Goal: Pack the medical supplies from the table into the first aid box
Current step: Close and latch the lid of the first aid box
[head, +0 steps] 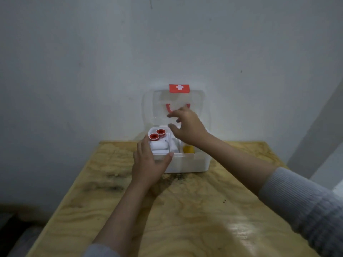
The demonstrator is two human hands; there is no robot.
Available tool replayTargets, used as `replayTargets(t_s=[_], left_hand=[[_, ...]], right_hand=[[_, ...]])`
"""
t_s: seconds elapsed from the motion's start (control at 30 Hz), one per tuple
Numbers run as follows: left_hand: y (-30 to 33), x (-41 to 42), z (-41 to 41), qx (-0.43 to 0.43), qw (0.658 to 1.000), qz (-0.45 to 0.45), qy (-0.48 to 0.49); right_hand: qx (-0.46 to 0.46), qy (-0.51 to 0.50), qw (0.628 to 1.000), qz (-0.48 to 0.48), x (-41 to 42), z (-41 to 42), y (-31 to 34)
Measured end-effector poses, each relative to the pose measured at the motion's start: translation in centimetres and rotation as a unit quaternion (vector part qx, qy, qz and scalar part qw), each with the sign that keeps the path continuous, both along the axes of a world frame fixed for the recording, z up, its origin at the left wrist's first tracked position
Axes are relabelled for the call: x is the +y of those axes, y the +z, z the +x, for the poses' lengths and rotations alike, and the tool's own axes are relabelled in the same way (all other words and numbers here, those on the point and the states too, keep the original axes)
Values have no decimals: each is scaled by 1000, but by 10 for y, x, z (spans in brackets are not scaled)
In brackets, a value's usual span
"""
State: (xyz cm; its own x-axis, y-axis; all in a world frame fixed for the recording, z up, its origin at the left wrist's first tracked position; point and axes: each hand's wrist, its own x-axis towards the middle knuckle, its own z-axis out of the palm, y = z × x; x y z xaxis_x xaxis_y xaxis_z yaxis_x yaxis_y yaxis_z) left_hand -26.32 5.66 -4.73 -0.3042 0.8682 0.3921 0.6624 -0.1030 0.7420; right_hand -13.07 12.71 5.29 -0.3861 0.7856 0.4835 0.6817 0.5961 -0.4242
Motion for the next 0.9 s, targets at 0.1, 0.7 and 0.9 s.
replayTargets(t_s=[0.1,0.7,0.9], left_hand=[[0,1,1,-4,1000,-4,4],[1,3,1,15,1000,-17,11],[1,3,-1,14,1000,-27,8]], right_hand=[[24,-61,991,114,17,15,15],[-225,-78,939,247,66,29,60],[-161,-71,955,238,60,27,67]])
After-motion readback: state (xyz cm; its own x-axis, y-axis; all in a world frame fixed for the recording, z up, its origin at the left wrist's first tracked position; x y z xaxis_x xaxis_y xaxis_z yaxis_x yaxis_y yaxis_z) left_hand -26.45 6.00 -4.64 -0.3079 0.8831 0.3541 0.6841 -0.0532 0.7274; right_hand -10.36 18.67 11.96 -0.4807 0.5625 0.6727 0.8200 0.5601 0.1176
